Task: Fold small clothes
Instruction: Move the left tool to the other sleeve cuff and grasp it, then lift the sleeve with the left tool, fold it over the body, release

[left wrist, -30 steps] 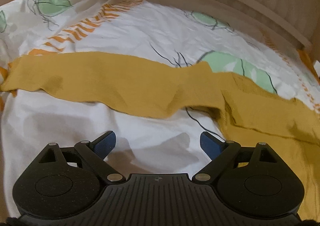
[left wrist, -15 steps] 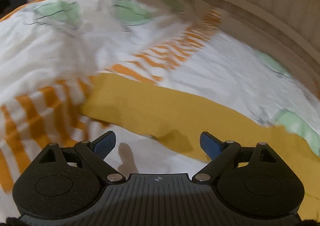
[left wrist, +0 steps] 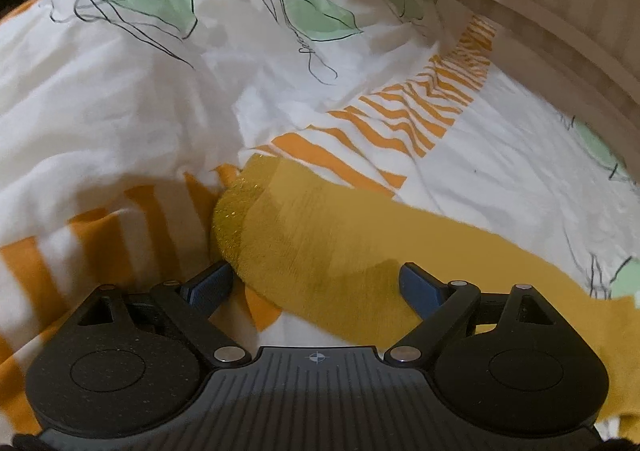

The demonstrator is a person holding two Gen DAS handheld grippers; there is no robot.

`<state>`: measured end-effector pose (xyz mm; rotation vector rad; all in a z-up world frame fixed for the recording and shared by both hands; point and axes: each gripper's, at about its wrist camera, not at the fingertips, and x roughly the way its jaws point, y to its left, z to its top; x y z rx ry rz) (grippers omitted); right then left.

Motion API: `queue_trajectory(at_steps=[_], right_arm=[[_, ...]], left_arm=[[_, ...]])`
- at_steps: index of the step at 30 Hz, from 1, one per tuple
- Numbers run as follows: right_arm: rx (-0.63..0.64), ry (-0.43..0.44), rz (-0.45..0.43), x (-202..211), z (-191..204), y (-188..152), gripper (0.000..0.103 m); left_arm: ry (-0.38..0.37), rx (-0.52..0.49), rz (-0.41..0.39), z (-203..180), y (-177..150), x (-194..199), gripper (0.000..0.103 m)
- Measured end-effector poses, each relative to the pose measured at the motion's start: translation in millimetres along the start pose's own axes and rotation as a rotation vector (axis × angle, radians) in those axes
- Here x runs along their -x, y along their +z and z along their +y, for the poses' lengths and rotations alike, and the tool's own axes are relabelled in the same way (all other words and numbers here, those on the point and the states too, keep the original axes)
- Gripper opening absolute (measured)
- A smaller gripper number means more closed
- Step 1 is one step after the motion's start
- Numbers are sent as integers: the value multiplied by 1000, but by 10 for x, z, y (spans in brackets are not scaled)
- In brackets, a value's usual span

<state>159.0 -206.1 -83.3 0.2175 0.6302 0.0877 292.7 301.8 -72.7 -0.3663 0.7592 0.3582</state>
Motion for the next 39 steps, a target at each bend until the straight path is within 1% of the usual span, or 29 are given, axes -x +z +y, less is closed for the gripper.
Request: queue_trajectory(at_steps=[2,3,4,5,7,8,9,11,13,19,21,23,25,29,33,35,39], right_arm=[[3,-2,0,-5,7,-6,103],[4,-3,1,-6,10,-7,103],[6,-4,1,-5,12,-7,103],[7,-5,1,-9,16,-9,103],[6,-5,2,-11,15,-8,103],[5,-3,2,-13,13,-8,103],[2,-1,2,-11,9,-7,103],[-5,7,0,-6,-4,-7,103],[-19,19,-3,3,-30,-1,103],[-90,81,-2,53,-150,63,103],[-116,104,7,92,-213,112,103],[-116,113,14,169,-266,184,103],[-115,141,15,276,-347,260,103],[-67,153,26,479,-489,375,103],[-3,136,28,639,-640,383,103],[9,123,25,689,-724,348,103],[13,99,5,715,-862,267,103]], left_arm=[[-20,26,-2,32,34,-21,90],[-31,33,-1,41,57,-33,84],[-34,36,1,45,77,-42,72],[-19,38,9,47,105,-54,62],[21,47,12,71,167,-48,20],[24,60,4,100,199,-17,13],[-1,75,1,127,229,12,9],[-23,93,-3,142,278,106,7],[-49,84,-23,99,328,234,6],[-141,-7,-85,-334,526,808,6],[-187,-49,-107,-575,605,1043,6],[-227,-92,-129,-819,651,1263,6],[-276,-121,-145,-1080,677,1458,6],[-390,-172,-158,-1682,655,1835,6],[-494,-231,-145,-2278,523,2118,6],[-538,-262,-133,-2614,415,2222,6],[-587,-333,-118,-3172,117,2297,6]])
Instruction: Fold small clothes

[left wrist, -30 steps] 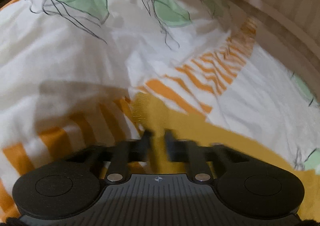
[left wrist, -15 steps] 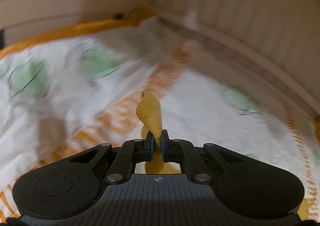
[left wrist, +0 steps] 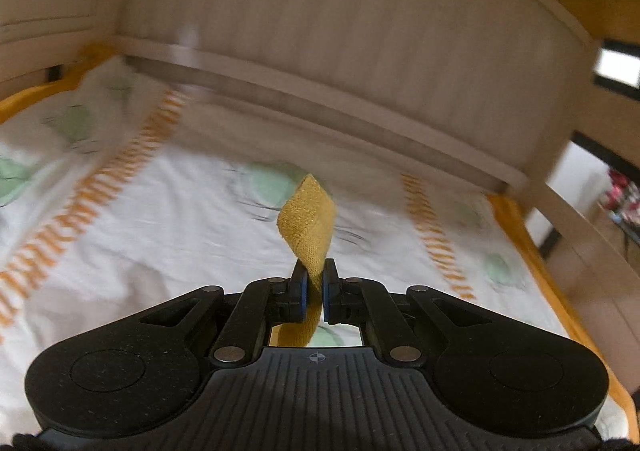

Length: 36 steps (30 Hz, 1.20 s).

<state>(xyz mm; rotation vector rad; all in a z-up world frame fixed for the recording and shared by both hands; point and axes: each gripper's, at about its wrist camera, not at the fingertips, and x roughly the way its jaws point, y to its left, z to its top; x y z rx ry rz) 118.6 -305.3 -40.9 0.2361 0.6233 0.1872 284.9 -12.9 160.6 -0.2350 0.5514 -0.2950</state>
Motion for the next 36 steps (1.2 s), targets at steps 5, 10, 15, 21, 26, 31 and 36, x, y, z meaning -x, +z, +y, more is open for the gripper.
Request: queue_trajectory(at_steps=[5,10,15,21,26,31,36], right_arm=[[-54,-7,-9,75,-202,29,103],[-142,-9,-73,299,-442,113,103],[-212,-54,-108,437,-663,145,103],[-262,-85,-117,484,-820,152,103],[-265,-97,-109,461,-874,126,103],[-253,-106,-109,446,-877,89,103],[-228,-109,-108,401,-844,59,103]], left_arm=[[-25,-69,52,-639,-434,-447,6],[-19,-105,136,-1018,-976,-953,6],[-36,-135,220,-1352,-1396,-1257,7],[-104,-171,257,-1622,-1582,-1350,21],[-151,-192,211,-1666,-1481,-1195,30],[-116,-239,155,-1528,-1403,-997,37],[45,-288,172,-1100,-1491,-873,39]])
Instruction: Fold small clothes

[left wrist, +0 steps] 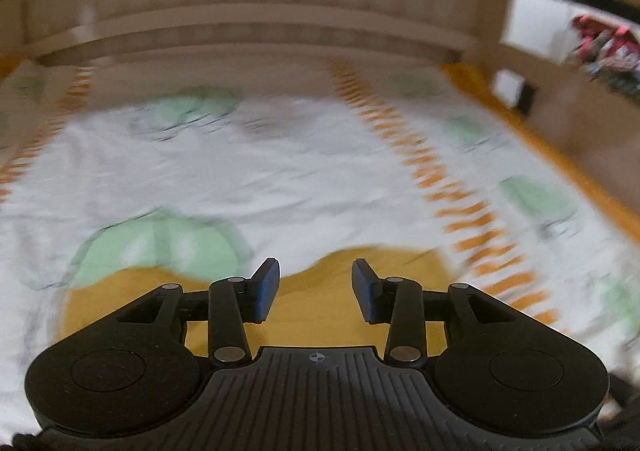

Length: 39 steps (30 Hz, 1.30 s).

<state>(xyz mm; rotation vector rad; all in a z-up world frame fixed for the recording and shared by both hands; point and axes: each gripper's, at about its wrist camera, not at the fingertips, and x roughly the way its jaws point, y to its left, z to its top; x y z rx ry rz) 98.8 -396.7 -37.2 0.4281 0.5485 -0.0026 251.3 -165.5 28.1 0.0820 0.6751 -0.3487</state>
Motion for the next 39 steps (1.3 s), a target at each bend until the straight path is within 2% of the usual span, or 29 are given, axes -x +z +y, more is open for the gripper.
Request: queue_trajectory(at_steps=[5,9,14,24,32,39], right_arm=[[20,11,16,-56,56,-55,103],[19,26,44,-123,111,-116,103],[46,31,72,-202,224,-200,103],[72,48,104,-334,432,-205,103],[106,47,120,-475,578,-70,103],[119,44,142,-663,629,67,103]], left_arm=[[134,54,81,481,-310,-15,39],[183,110,134,824,-520,-22,39],[226,119,156,1051,-663,-28,39],[228,120,169,1241,-871,-66,39],[210,165,227,1355,-1012,-188,39],[197,173,229,1396,-1071,-204,42]])
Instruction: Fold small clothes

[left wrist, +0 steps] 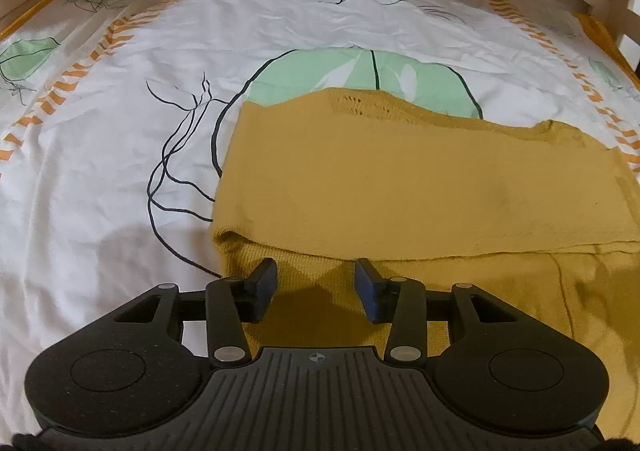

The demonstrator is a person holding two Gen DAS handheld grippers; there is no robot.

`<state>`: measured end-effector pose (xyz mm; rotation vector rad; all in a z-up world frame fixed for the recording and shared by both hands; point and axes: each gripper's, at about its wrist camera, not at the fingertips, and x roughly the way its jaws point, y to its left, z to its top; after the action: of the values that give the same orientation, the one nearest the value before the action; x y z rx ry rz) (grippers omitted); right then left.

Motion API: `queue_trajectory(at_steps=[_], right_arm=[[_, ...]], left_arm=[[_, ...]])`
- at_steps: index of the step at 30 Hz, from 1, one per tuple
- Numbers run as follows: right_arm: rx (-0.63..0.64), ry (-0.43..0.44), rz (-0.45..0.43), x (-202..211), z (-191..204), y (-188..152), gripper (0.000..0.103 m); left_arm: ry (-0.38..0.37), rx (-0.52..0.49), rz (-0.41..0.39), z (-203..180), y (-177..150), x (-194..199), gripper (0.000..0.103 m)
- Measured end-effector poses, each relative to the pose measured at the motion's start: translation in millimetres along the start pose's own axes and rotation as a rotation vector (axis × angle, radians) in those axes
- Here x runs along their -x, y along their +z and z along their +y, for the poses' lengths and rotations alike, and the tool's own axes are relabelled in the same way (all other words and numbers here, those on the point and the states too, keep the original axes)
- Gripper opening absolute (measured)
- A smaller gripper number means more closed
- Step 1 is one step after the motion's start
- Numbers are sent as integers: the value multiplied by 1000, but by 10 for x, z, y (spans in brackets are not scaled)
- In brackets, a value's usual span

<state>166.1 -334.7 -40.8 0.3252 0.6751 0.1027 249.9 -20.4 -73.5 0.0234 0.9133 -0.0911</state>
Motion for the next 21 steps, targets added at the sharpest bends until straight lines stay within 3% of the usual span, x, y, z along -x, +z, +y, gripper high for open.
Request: queue_trajectory(at_steps=[8,14,21], right_arm=[[-61,18,8,-176,-146,200,103],[-143,27,15,-254,-380,327,102],[-204,51,43,-392,-531,388,95]], left_arm=[[-29,13,-3,50,-19,-25,48],[-106,15,-27,69,-99,-22,71],[-127,-47,-68,48,-200,-8,75]])
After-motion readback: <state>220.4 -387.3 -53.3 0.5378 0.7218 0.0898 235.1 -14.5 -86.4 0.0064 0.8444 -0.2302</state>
